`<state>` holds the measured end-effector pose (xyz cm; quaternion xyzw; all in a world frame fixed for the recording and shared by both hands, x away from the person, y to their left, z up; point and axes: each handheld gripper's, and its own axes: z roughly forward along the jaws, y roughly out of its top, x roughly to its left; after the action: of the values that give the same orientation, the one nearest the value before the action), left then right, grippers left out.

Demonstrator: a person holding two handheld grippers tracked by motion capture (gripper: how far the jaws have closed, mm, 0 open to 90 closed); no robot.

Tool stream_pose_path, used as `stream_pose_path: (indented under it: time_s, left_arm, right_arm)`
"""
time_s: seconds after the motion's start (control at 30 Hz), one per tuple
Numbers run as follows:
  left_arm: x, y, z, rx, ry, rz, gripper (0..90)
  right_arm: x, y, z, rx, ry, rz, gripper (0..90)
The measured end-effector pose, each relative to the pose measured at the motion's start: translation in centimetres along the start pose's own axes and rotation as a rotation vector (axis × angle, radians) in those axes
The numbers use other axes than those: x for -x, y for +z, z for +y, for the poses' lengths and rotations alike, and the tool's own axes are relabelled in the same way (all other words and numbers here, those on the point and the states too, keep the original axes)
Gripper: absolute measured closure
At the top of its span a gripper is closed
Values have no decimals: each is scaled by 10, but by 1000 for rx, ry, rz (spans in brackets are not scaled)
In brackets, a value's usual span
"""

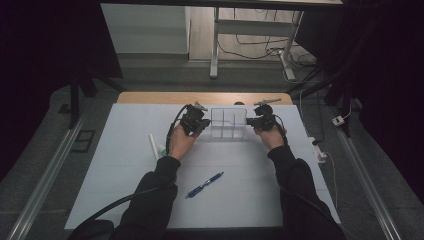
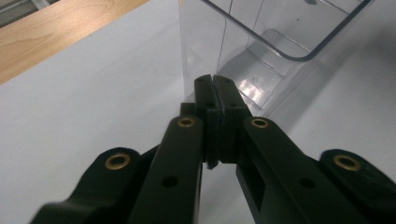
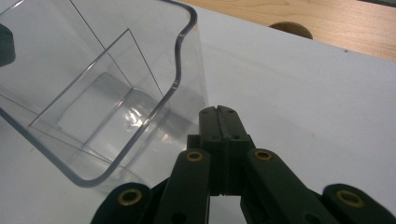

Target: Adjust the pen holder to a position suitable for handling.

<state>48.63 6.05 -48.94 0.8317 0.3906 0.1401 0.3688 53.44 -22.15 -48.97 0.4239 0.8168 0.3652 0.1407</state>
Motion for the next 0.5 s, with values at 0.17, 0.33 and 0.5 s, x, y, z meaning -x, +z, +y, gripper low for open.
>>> stream_pose_path:
  time_s: [0.17,0.33,0.5]
  left_arm:
    - [-1,0,-1,-11,0,10,883]
    - [-7,-3,-5,-23,-9,27,883]
    - [-12,-8,-10,-28,-20,42,883]
  right_arm:
    - [-1,0,1,9,-1,18,899]
    - [-8,1,2,3,-19,36,899]
    - [-17,4,3,-5,-37,55,899]
